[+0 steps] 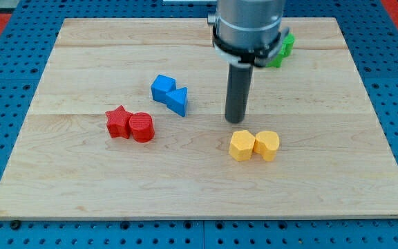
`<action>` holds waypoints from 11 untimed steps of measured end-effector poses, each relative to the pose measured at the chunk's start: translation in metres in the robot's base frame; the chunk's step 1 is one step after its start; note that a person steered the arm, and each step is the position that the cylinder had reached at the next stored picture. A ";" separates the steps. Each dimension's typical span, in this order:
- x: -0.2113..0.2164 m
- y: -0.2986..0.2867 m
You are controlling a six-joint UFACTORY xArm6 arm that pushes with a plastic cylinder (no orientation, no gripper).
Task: Slightly move the green circle to left
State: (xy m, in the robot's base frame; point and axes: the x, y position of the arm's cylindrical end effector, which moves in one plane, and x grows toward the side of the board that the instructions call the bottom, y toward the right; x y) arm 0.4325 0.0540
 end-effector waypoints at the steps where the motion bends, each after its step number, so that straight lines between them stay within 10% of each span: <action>1: -0.038 0.009; 4: -0.091 0.166; 9: -0.181 0.087; 11: -0.179 0.160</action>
